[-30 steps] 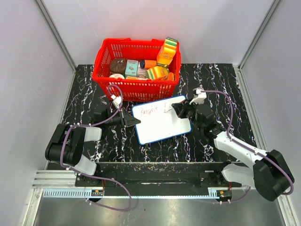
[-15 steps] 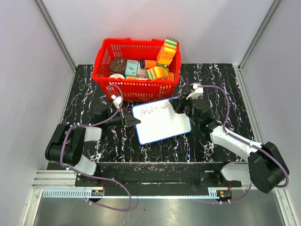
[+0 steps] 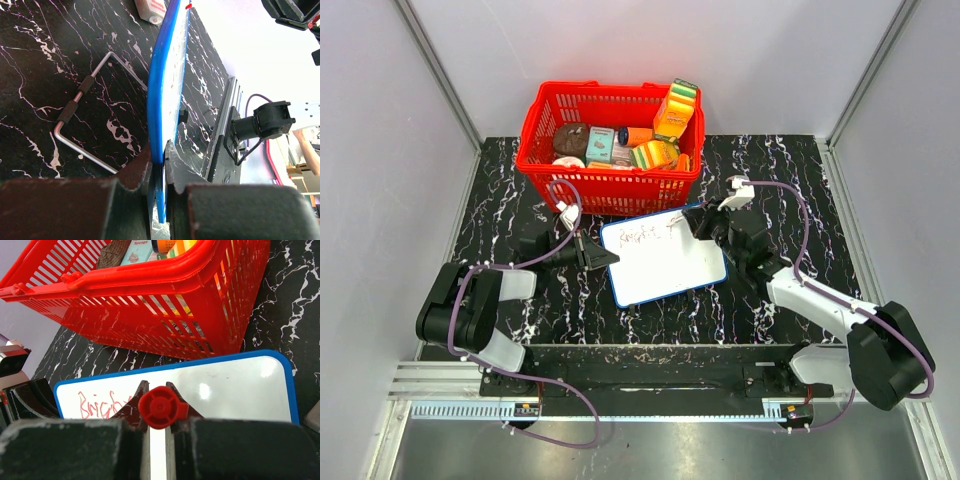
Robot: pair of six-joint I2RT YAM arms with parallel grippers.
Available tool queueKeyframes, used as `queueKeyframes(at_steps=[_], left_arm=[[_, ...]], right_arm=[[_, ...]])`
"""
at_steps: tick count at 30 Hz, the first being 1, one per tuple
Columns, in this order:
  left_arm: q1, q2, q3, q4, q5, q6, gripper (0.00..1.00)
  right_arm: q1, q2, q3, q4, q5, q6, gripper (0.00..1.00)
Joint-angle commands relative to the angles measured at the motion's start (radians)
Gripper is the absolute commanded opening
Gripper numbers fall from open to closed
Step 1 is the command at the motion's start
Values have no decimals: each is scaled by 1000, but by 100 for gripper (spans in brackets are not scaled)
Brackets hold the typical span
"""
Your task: Write a sentence on the whiteboard
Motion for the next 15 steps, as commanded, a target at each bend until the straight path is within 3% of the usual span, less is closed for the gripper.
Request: queueKeyframes(at_steps=[1,15], left_arm=[[-12,-8,15,-37,-73,101,0],[-12,-8,15,-37,-76,100,0]], right_arm=[[-4,-35,9,-9,39,-29,0],[-4,-63,9,-53,116,-53,0]])
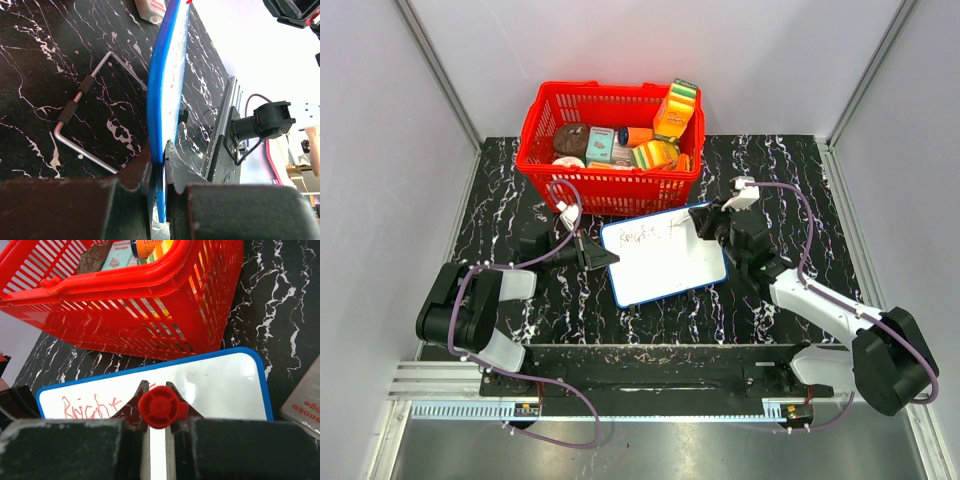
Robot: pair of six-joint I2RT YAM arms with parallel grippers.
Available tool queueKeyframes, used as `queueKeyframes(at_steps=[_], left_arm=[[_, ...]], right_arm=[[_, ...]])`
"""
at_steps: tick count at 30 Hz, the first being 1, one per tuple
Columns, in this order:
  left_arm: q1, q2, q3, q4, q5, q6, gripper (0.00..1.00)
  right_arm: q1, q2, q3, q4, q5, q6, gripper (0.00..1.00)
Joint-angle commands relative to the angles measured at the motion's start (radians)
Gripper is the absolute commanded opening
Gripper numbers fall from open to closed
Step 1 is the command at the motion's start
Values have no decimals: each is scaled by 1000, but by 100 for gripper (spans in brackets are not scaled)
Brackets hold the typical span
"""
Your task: Write a sentence on the whiteboard
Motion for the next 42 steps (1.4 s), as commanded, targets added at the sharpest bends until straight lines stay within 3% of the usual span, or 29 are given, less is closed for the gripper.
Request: queueKeyframes(at_steps=[1,9,26,42], left_arm=[[-12,-8,15,-35,-76,101,0],[-13,-8,15,-37,-74,102,0],[-13,-8,15,-38,-74,104,0],[-13,-10,14,-40,-74,104,0]], right_arm=[[-4,-38,7,2,51,-25,0],[-6,-93,-14,33,17,-22,0],[-4,-12,-8,50,31,-12,0],[-4,-31,-42,25,2,-2,0]])
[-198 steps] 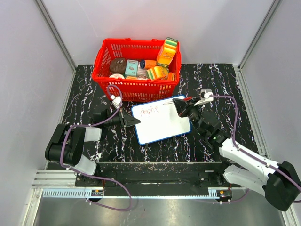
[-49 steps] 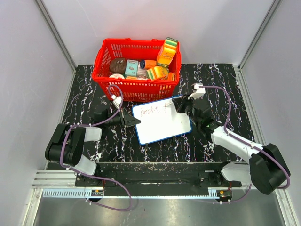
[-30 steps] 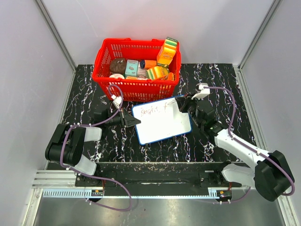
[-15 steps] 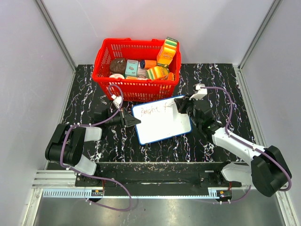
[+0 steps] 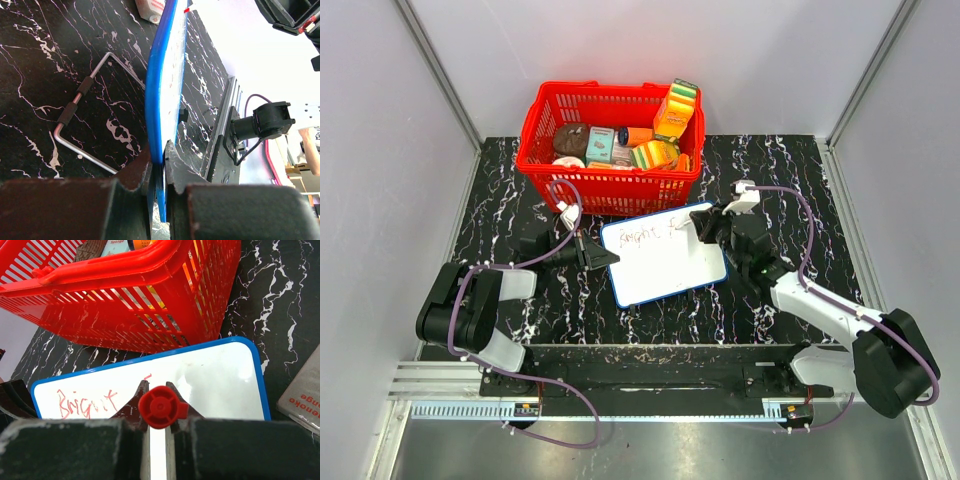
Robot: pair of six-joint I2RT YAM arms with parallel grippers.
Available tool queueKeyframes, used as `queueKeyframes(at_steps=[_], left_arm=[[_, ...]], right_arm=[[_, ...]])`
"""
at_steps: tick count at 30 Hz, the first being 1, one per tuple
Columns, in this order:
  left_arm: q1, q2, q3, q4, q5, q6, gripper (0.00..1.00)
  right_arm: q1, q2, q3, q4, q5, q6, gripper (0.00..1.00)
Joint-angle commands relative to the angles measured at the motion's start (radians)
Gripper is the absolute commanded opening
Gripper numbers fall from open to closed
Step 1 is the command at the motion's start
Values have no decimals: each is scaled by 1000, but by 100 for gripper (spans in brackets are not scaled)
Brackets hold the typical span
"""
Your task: Write a sentence on the whiteboard
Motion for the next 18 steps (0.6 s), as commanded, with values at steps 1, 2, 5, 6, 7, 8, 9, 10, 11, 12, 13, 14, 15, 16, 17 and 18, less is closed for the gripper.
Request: queueKeyframes(at_steps=[1,2,5,6,7,8,9,10,11,12,13,14,15,16,17,18], left_arm=[[-11,-9,11,-29,-74,103,0],[-11,-9,11,-29,-75,102,0],[-11,-9,11,-31,-75,103,0],[-11,-9,11,-29,-75,103,0],[-11,-9,11,-29,-75,103,0],[-12,-9,11,-29,-75,103,0],[-11,-9,11,-29,-75,105,0],[-11,-9,9,-29,-75,103,0],[-11,-8,9,-29,-75,103,0],[-12,-9,11,-31,-74,103,0],[-11,-9,11,-31,-75,103,0],[-11,-9,11,-29,-75,105,0],[-12,-8,9,-29,-75,103,0],[-11,-9,11,-31,-75,103,0],[-12,-9,9,-29,-75,103,0],[-11,-9,11,-29,-75,103,0]], right_arm=[[-3,-18,-16,16,-6,8,0],[-4,-18,-18,16,-8,11,0],[-4,-19,-25,13,-9,14,0],[-4,-21,-27,11,-9,14,0],[-4,-22,-31,10,-8,17,0],[-4,-25,-31,7,-6,16,0],[-4,-28,-33,5,-3,16,0],[-3,-30,-34,1,0,16,0],[-4,-36,-38,-1,5,14,0],[-4,-36,-39,-1,14,14,0],[-4,-38,-41,-1,18,11,0],[-4,-39,-41,-1,28,11,0],[-4,-39,-39,-1,32,8,0],[-4,-39,-38,-1,37,8,0],[-4,-38,-36,-1,44,8,0],[-4,-36,-30,-1,51,8,0]])
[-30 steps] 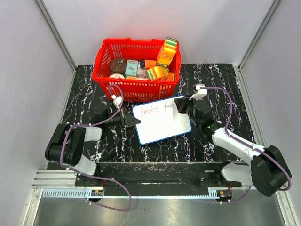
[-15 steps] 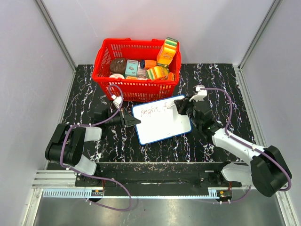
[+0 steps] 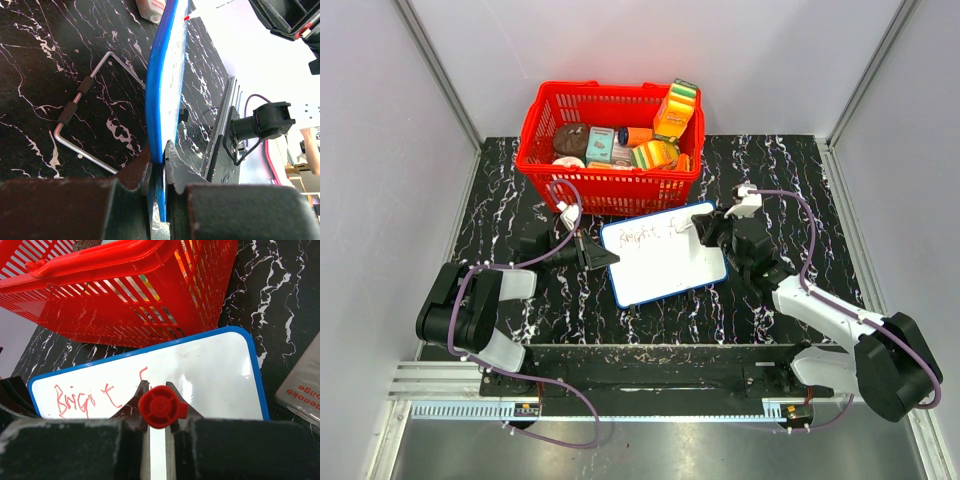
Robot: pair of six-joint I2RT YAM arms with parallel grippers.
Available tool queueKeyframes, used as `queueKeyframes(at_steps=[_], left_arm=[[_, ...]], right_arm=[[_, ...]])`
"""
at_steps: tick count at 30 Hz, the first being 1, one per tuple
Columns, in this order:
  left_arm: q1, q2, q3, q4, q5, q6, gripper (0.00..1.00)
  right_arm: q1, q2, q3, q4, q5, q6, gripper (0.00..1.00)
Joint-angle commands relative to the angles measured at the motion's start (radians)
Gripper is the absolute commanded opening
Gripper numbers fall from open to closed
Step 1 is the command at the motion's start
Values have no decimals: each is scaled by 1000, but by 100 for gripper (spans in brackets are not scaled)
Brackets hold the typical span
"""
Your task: Write a sentence on the whiteboard
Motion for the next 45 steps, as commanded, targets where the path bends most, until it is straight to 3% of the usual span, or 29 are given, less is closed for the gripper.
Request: queueKeyframes(at_steps=[1,18,45], left_arm=[[-11,-8,11,-26,-74,104,0],[-12,-9,11,-28,-74,105,0],[-12,-9,11,-28,-76,105,0]], right_arm=[[-4,-8,9,0,53,-11,0],[-4,30,82,8,76,-25,0],[-4,-20,-4,-21,33,-10,0]])
